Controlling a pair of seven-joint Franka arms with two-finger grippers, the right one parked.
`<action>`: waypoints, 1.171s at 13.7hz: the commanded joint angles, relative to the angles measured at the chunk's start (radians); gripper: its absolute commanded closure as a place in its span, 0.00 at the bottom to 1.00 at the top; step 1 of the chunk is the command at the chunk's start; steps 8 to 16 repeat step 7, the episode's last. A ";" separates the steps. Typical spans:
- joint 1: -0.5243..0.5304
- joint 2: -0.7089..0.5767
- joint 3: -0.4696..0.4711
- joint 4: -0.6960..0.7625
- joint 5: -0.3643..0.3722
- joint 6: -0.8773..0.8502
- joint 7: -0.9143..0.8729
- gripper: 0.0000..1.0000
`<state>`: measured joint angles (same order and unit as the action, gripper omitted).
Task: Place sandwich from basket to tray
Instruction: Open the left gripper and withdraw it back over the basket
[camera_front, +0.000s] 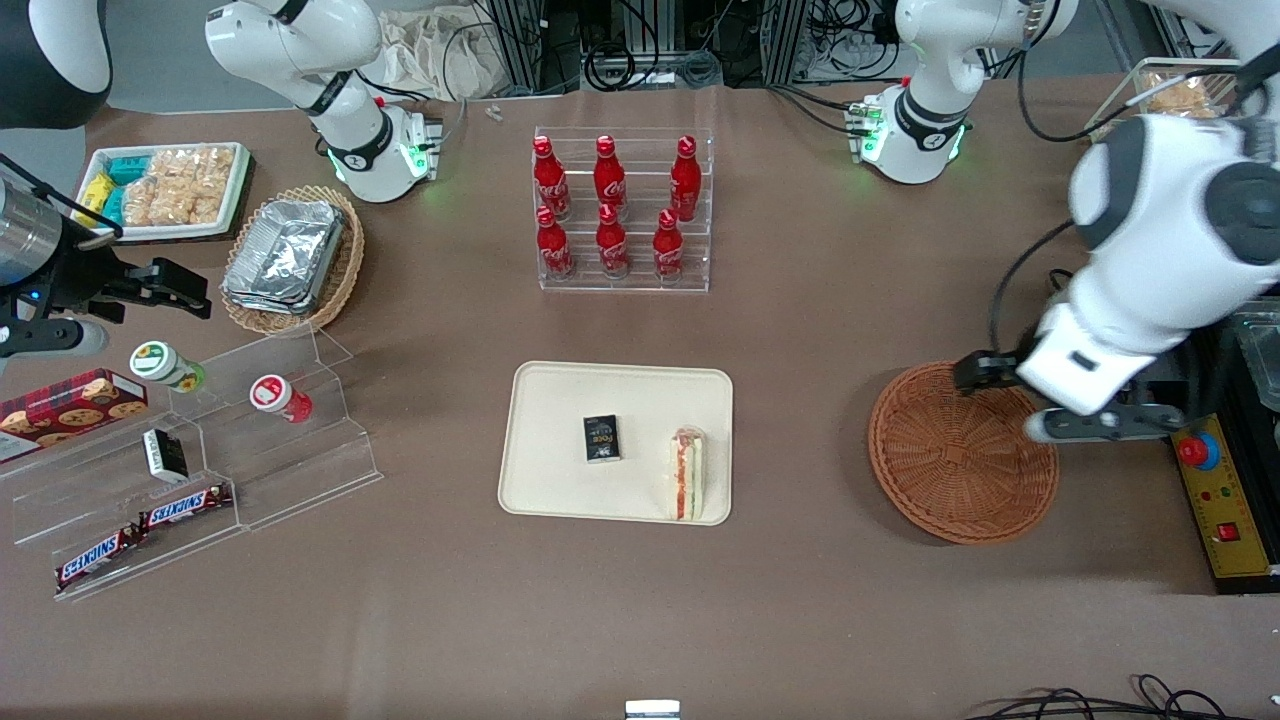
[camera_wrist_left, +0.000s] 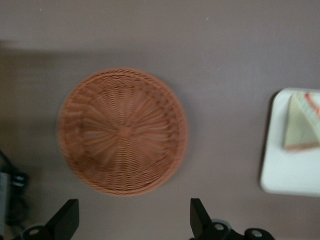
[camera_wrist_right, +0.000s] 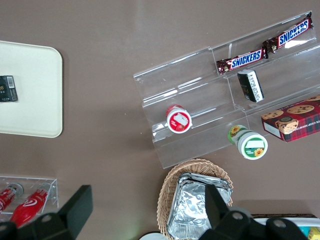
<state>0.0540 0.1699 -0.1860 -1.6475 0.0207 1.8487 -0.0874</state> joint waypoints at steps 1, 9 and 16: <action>0.043 -0.014 -0.010 0.033 -0.022 -0.069 0.171 0.00; 0.043 0.071 -0.010 0.230 -0.018 -0.194 0.166 0.00; 0.043 0.071 -0.010 0.230 -0.018 -0.194 0.166 0.00</action>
